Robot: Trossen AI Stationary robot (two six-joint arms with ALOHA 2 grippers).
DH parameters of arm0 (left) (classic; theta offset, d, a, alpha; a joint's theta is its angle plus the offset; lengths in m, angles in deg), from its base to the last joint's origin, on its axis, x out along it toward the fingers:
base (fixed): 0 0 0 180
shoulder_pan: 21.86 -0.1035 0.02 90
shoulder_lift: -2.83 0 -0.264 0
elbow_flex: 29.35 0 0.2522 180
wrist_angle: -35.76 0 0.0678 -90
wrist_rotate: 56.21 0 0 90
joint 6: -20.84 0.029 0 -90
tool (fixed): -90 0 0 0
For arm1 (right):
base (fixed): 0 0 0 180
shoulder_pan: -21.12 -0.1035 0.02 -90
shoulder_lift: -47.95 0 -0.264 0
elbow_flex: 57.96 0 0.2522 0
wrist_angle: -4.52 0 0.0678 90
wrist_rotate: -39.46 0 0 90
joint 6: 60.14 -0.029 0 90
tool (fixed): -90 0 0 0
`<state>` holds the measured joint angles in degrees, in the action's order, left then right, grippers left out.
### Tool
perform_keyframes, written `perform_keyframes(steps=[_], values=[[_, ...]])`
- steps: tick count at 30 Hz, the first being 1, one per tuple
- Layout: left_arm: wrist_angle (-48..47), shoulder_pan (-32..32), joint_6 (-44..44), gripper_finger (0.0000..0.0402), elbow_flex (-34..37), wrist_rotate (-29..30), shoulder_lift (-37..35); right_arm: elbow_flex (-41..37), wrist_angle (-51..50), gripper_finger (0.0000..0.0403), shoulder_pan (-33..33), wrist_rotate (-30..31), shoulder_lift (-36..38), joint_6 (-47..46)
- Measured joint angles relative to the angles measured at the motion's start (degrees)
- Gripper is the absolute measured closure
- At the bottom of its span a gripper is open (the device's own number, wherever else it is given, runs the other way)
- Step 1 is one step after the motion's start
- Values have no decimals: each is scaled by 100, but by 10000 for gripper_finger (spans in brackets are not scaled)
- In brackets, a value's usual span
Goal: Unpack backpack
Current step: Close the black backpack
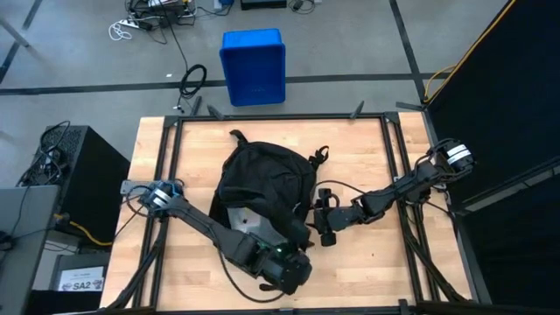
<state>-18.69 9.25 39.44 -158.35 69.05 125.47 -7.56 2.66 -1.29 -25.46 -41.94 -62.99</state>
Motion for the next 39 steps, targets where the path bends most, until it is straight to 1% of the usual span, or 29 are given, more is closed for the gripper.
perform_keyframes(steps=[3,6,13,21,26,28,30,35,36,39], values=[[-34,-63,29,218,28,-191,337,0,0,197,18,-2,0,-62],[55,-142,-22,218,28,-324,505,0,0,202,18,-1,0,-70],[-55,-317,4,218,20,-343,909,0,0,204,24,-4,0,-75],[-505,-517,-91,218,19,-231,1006,0,-9,197,37,-20,0,-143],[-678,-616,-104,222,15,-225,990,0,-11,201,37,-22,0,-145],[-689,-634,-120,236,16,-278,1026,0,-11,205,37,-20,0,-145],[-706,-643,-130,264,17,-303,1033,0,-15,207,37,-22,0,-147],[-736,-703,-409,379,17,-519,1030,0,-17,208,37,-20,0,-153],[-740,-710,-520,389,17,-536,1030,0,-22,207,40,-20,0,-153],[-733,-711,-556,399,17,-539,1019,0,-14,205,40,-20,0,-135]])
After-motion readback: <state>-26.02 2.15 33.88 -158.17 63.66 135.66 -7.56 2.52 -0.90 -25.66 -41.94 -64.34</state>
